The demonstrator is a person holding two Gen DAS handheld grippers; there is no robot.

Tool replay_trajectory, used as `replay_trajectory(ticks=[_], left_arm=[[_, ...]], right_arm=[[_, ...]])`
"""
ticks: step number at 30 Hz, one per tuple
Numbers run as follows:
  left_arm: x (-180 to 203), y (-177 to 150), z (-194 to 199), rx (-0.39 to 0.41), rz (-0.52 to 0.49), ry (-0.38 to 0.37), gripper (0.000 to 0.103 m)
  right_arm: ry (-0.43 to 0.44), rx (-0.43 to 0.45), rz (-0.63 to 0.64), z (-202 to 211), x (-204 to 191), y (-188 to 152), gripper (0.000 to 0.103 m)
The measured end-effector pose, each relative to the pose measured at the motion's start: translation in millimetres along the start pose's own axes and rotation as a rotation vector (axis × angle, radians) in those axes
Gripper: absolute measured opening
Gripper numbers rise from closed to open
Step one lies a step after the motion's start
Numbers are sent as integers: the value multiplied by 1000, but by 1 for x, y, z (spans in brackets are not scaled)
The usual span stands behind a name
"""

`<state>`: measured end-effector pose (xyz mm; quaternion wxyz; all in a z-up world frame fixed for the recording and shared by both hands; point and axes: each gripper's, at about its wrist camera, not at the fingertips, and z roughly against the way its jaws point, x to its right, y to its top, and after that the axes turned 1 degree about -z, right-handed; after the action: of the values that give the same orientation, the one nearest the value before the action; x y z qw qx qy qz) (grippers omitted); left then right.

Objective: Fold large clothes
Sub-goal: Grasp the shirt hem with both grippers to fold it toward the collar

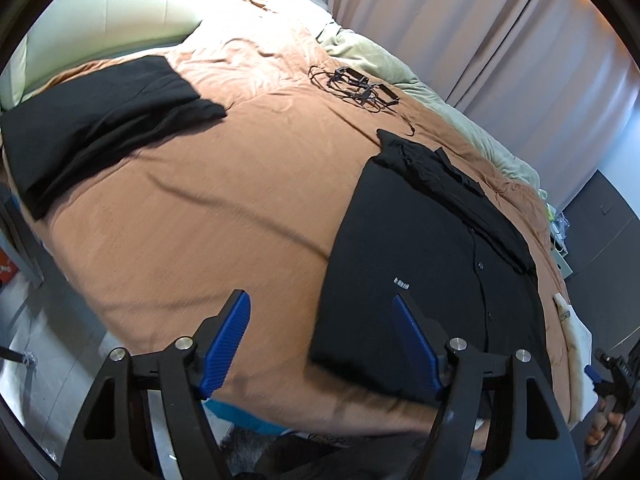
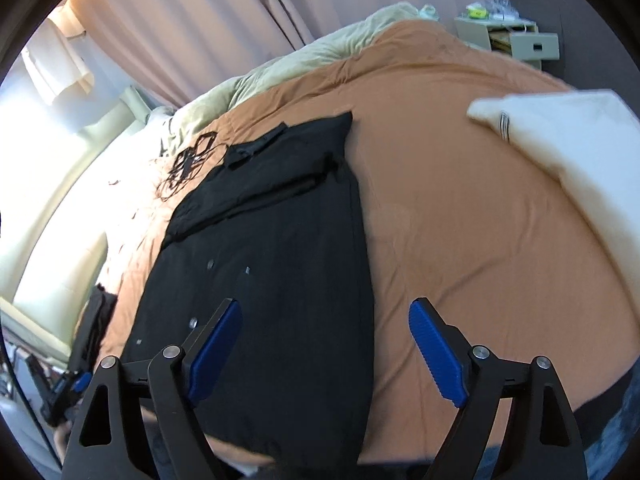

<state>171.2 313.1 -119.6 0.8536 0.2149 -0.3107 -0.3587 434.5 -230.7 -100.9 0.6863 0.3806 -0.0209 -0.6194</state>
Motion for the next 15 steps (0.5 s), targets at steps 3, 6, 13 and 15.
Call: replay_trajectory(ticks=[3,6,13,15], left_arm=[[-9,-9,1,-17,22,-26,68],[-13,-15,0,-34,22,-42,66],[-16,-27,-14,-73,22,-62,66],[-17,-30,-21,-93,32,-76,61]], right_arm=[[11,-20,1,-3,3,-19,77],[21,-33,-3,-7,7,-37,77],[97,-96,-33,-23,19,-70,72],[106,-117,-45,-29,21,-76,70]])
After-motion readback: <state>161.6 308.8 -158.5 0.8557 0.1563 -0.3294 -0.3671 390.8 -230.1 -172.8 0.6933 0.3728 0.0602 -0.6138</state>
